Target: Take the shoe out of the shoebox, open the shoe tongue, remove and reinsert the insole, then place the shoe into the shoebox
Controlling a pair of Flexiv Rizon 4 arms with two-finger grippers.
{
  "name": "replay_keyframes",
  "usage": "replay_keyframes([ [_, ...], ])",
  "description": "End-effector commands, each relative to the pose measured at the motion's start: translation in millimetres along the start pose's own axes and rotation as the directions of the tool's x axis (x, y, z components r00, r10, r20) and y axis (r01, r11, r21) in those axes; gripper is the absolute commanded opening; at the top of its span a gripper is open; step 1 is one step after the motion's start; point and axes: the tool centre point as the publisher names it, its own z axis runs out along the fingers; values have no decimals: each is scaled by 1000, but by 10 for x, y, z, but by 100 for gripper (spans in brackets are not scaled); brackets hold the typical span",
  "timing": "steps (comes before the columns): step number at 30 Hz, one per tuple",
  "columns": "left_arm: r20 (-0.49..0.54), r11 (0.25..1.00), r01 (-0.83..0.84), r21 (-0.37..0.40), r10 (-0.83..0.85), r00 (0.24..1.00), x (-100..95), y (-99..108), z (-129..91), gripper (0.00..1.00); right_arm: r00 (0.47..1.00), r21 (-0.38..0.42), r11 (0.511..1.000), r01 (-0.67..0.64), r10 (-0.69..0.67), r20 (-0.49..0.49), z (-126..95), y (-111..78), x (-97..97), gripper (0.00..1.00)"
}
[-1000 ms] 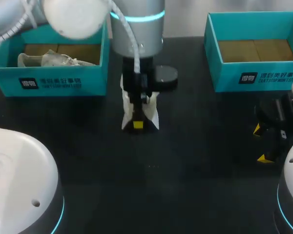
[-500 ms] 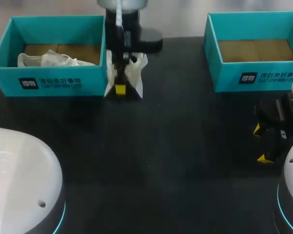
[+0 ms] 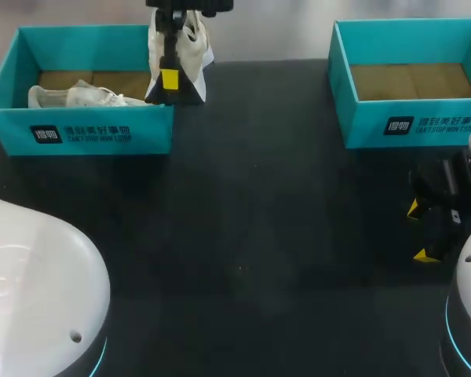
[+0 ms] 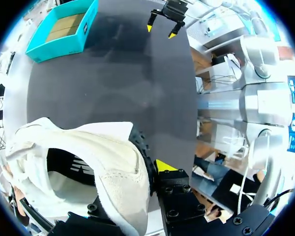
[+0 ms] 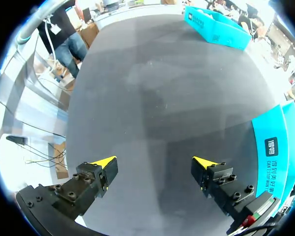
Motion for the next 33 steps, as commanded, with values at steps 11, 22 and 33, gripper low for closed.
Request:
replay_keyframes([
  [11, -5, 1000, -1, -5, 1, 1000, -16, -11, -47, 0, 1000, 1, 1000, 0, 0, 3, 7, -2, 11, 100],
  [22, 20, 1000, 5, -1, -4, 1000, -50, 42, -87, 0, 1000, 1, 1000, 0, 0, 3, 7, -2, 11, 100],
  [33, 112, 999, 41, -31, -37, 993, -501, 538, -325, 0, 1000, 1, 1000, 0, 0, 3, 7, -2, 11, 100],
])
